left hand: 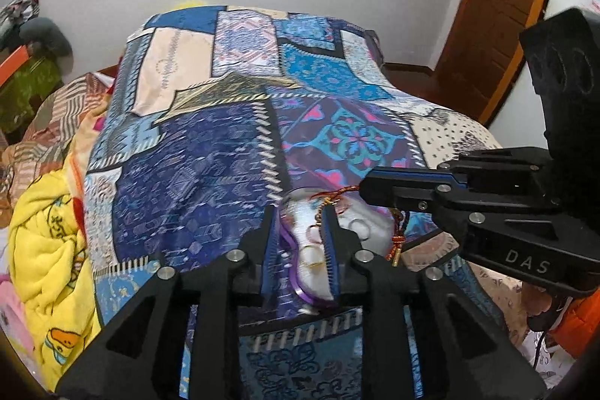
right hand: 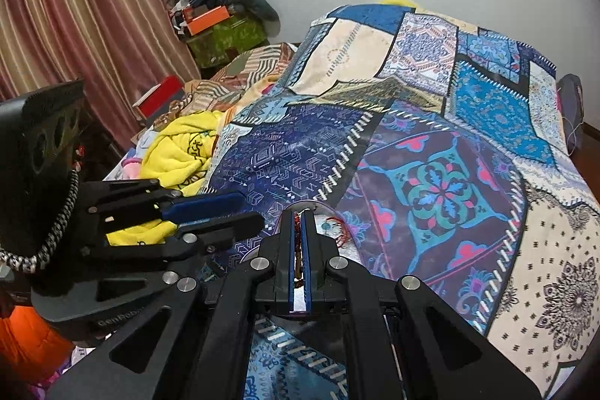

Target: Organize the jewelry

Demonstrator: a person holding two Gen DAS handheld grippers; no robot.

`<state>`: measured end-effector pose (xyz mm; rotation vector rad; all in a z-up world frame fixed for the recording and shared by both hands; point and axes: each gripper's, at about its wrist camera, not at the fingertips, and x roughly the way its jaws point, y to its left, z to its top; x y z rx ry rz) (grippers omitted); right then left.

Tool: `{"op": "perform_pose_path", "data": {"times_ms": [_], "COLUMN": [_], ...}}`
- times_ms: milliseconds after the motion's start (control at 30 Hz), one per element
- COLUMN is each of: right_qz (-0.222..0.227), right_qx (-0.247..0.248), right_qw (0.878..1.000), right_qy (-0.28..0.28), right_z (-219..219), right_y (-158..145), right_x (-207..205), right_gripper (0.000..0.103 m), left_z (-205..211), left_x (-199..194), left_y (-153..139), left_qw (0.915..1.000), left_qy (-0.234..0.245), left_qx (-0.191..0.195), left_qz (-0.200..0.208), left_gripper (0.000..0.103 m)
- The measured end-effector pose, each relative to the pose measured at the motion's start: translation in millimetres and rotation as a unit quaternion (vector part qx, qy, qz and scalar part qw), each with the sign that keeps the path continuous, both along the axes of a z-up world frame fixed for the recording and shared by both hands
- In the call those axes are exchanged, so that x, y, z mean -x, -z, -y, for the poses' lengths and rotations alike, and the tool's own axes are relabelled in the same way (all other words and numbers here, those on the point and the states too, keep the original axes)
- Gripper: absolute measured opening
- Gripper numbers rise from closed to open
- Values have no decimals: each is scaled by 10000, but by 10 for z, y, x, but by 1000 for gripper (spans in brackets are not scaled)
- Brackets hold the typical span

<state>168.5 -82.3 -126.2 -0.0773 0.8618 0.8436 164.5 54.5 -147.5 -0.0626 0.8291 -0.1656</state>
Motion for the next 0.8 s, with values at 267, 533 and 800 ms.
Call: {"op": "perform_pose_path", "data": {"times_ms": [267, 533, 800], "right_qz": [-162, -29, 150], "right_qx": [200, 655, 677], "right_qw": [9997, 9978, 9972], "right_qy": [-41, 49, 261], "right_z": [-99, -116, 7], "right_y": [212, 287, 159], "right_x": [-32, -18, 57], "right_gripper": [3, 10, 36], "left_z": [-105, -84, -61], "left_x": [42, 76, 146], "left_y": [112, 127, 19], "left_qw": [9998, 9997, 9996], "left_qy": [-116, -147, -216], "left_qx": [-111, -176, -183], "left_qz": [-132, -92, 1], "left_gripper": [27, 37, 40]}}
